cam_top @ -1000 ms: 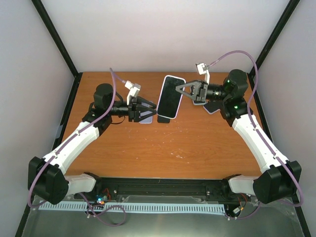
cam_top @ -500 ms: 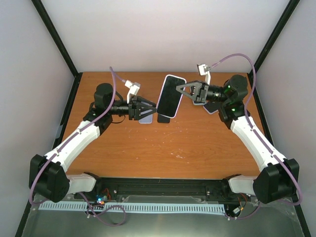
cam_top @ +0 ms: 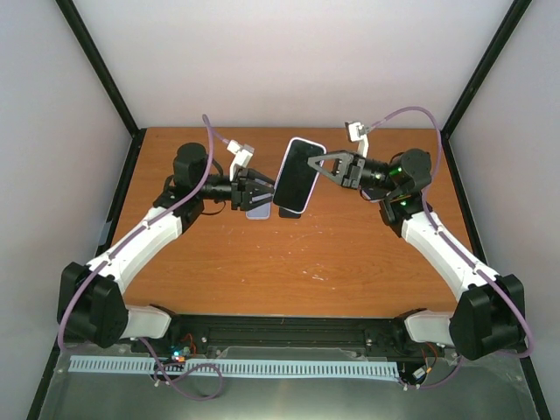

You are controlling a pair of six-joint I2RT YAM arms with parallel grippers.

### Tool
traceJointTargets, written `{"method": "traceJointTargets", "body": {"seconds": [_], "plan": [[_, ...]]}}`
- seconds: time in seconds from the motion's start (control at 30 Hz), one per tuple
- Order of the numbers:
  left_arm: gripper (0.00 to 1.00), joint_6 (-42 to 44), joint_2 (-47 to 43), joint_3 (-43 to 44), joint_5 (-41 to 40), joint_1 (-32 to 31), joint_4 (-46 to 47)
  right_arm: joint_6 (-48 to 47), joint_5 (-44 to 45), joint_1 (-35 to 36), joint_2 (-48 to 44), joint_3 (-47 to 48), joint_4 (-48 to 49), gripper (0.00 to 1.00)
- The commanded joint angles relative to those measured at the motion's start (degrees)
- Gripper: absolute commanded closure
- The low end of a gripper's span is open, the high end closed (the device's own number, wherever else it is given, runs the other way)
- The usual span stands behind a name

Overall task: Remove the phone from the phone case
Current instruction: Remove the phone case from the phone.

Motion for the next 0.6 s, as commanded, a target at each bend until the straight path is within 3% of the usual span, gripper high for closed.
{"method": "traceJointTargets", "body": {"seconds": [0.0,0.17,0.4,0.57], "plan": [[0.45,-1.3,3.9,2.3,-7.3,0.5,3.4,7.1,-9.1,7.0,-2.0,-0.9,6.5,0.97],[0.43,-1.3,4.2,5.3,-2.9,0.4,4.7,-1.1,-10.9,8.4,-1.9,-1.4,-2.4,0.97],[0.43,1.1,4.0,8.0,1.8,-0.4,3.1,-28.0,-12.6,10.4,-1.3,4.1,-34.9,0.97],[0.43,0.7,4.0,8.8,3.1,-1.6,3.4,-36.8,-12.5,12.2,-0.1,6.1,-44.4,0.97]]}}
